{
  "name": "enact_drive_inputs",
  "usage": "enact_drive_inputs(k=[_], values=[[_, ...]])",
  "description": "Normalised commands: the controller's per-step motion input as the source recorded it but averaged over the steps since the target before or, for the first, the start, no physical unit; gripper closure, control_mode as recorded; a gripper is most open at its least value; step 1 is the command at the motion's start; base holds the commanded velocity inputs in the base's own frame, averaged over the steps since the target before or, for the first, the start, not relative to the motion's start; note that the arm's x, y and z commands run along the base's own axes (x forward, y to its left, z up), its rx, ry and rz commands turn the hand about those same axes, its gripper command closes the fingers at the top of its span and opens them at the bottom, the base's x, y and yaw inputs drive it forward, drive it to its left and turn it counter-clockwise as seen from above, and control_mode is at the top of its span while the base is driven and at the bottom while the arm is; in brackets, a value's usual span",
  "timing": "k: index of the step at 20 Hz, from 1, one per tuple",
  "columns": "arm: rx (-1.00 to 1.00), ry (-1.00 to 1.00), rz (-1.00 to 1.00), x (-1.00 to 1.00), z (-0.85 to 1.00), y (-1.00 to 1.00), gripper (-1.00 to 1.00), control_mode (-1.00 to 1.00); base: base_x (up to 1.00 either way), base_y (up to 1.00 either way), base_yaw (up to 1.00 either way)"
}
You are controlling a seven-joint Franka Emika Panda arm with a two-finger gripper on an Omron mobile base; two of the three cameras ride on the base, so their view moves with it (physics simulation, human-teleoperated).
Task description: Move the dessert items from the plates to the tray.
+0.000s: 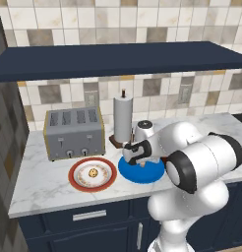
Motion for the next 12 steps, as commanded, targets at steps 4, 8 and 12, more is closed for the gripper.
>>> enact_drive_inputs(k=[4,8,12], values=[[0.0,0.0,0.0,-0.16,0.0,-0.12,-1.0,-1.0,0.0,0.0,0.0],[0.0,0.0,0.0,-0.43,0.0,-0.17,-1.0,-1.0,0.0,0.0,0.0],[0.0,-0.03,0.0,-0.3,0.0,-0.02,-1.0,-1.0,0.0,0.0,0.0]])
